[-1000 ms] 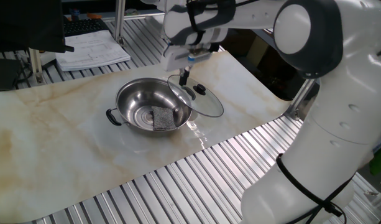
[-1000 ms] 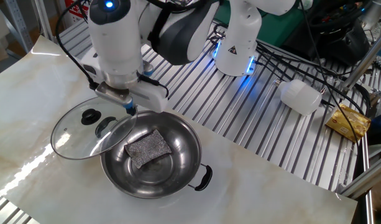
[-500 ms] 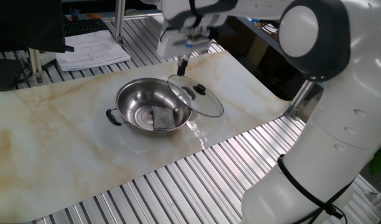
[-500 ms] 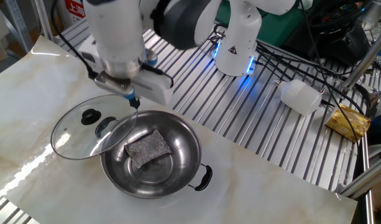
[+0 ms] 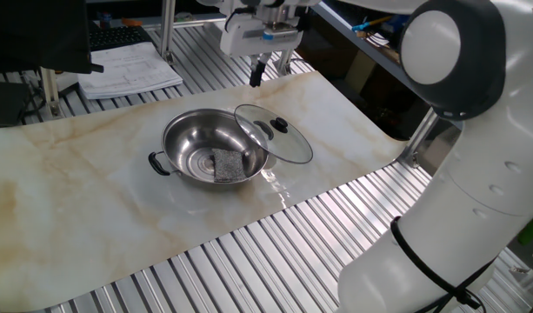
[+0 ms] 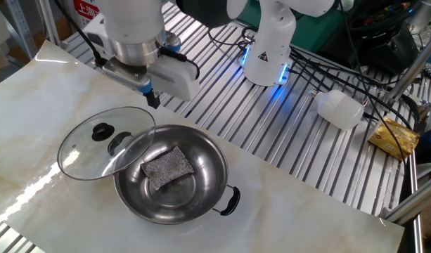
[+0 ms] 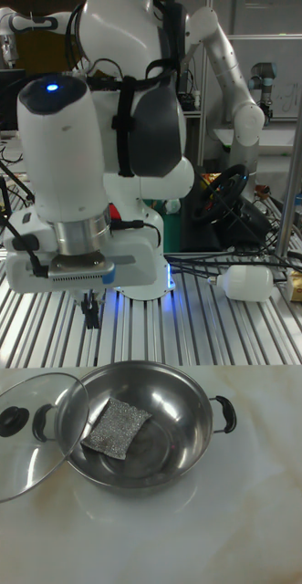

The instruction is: Cover the pot with the lid

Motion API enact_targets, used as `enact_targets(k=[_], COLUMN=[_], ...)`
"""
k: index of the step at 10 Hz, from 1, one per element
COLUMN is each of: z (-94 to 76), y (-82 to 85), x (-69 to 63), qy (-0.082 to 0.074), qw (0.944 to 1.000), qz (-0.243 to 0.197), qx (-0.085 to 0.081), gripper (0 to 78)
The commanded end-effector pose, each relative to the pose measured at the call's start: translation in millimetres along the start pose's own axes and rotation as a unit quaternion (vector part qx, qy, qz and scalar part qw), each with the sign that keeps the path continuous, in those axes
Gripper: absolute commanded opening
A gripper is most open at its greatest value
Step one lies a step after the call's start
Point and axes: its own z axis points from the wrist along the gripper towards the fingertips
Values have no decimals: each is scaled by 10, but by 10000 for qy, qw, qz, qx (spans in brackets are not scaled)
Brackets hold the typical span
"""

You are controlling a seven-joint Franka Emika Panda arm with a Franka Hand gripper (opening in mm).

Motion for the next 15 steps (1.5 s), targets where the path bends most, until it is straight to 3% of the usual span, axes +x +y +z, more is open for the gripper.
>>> enact_targets(k=[1,15], z=[101,150], y=[-58,-74], x=[-21,-27], qy=[15,11], qw=[9999,9999], qz=[99,59], qx=[42,114], gripper=[0,0])
